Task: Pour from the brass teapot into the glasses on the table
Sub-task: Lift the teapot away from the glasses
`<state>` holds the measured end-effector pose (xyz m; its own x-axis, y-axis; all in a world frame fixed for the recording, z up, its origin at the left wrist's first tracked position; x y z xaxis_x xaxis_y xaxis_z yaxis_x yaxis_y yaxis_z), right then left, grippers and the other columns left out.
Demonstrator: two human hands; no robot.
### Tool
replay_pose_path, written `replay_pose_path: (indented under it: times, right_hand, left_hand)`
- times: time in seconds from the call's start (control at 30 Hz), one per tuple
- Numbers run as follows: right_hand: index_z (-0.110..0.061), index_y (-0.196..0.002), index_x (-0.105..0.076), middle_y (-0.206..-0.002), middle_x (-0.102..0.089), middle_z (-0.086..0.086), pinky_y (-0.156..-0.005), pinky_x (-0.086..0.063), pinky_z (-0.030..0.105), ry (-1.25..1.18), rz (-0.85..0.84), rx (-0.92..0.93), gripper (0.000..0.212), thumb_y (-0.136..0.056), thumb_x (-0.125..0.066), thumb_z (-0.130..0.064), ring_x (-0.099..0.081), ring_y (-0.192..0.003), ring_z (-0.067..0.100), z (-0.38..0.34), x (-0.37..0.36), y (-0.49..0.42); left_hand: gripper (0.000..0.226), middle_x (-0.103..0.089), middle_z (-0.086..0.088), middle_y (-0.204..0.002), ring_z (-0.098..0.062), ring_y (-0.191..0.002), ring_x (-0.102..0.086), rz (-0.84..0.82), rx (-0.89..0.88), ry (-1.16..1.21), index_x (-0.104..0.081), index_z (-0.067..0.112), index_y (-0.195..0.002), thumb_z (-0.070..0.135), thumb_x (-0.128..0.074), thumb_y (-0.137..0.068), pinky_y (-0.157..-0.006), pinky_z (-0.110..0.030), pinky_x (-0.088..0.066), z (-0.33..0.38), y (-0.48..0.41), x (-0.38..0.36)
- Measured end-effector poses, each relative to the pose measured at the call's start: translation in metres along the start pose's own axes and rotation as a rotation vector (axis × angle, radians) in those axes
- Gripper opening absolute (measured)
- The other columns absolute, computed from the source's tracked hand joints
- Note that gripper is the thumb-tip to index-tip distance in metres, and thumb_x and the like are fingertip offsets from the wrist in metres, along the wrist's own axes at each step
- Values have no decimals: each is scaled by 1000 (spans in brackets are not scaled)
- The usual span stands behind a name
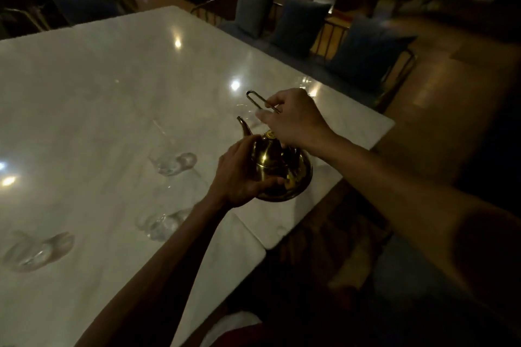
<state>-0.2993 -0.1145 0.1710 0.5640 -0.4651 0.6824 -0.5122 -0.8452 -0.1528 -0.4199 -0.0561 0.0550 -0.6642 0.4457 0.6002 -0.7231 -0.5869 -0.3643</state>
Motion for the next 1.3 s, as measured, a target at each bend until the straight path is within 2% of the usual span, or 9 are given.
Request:
replay_pose_path:
  times: [0.07, 0.17, 0.33, 0.57, 0.73, 0.87, 0.97, 1.07, 1.3]
  right_hand:
    - [-6, -122, -62, -110, -67, 5, -47, -52, 20, -12, 33, -83, 40, -91, -66, -30, -63, -44, 11, 22, 17, -5]
    - [-6, -128, -59, -121, -67, 10, -42, -47, 18, -2, 91, -177, 47, -90, -66, -32, -66, -44, 13, 54, 41, -18]
    - [-6, -127, -60, -114, -69, 11, -44, -48, 20, 33, 188, -293, 44, -91, -66, -30, -66, -47, 13, 98, 73, -36]
    - [-7, -127, -59, -114, -68, 8, -54, -58, 28, 52, 172, -364, 42, -92, -65, -30, -69, -53, 17, 168, 109, -75]
    - [-6, -126, -59, -100, -66, 4, -51, -55, 25, 18, 121, -340, 40, -92, -65, -26, -68, -59, 14, 236, 132, -129]
    - [-9, -131, -56, -107, -69, 9, -76, -59, 36, 15, 35, -318, 47, -90, -66, -30, -68, -87, 19, 291, 152, -178]
    - [-10, -128, -58, -106, -66, 5, -80, -53, 28, 51, -45, -281, 41, -91, -65, -28, -61, -91, 13, 326, 165, -214]
    - [-10, -130, -56, -112, -67, 9, -86, -56, 33, 49, -113, -263, 41, -92, -65, -25, -65, -100, 19, 359, 171, -247]
    - [-9, -133, -54, -123, -64, 11, -80, -50, 22, 35, -168, -214, 44, -93, -63, -23, -63, -108, 21, 420, 168, -315]
  left_hand:
    - [101, -57, -2, -134, -17, -120, -52, -76, -22, 13, -45, 19, -139, 74, -70, -57, -99, -36, -43, 2, -22, -19]
    - [101, -55, -2, -136, -19, -122, -50, -175, -72, 42, -44, 20, -141, 71, -73, -58, -99, -33, -41, 9, -56, -49]
    - [91, -56, 4, -135, -18, -123, -50, -304, -152, 79, -41, 28, -141, 65, -76, -66, -102, -43, -43, 16, -101, -100]
    - [91, -51, 2, -141, -20, -128, -46, -383, -147, 61, -38, 27, -143, 65, -75, -69, -105, -38, -37, 18, -157, -176]
    - [90, -52, 3, -139, -18, -127, -47, -355, -86, 33, -38, 29, -141, 67, -75, -68, -105, -43, -41, 9, -214, -237]
    - [91, -55, 10, -134, -14, -120, -53, -325, 0, 43, -40, 32, -137, 73, -75, -63, -96, -45, -49, 2, -265, -295]
    - [92, -57, 6, -129, -15, -113, -56, -277, 70, -17, -42, 27, -134, 72, -75, -61, -92, -44, -50, -5, -299, -333]
    - [95, -56, 4, -131, -18, -114, -54, -235, 145, -71, -38, 27, -135, 71, -74, -58, -95, -45, -48, -10, -329, -361]
    - [106, -50, 0, -140, -24, -124, -50, -267, 244, -221, -29, 26, -142, 73, -73, -59, -99, -49, -45, -44, -390, -405]
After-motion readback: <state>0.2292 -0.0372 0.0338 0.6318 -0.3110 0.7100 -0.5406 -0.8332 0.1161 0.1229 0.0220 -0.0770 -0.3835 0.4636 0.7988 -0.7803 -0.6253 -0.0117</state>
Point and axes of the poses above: each hand's wrist, its own y-axis away from the middle knuckle, its own x-axis out of the back of the hand, z = x × y, the point moved 3 cm from there along -y, towards the middle knuckle
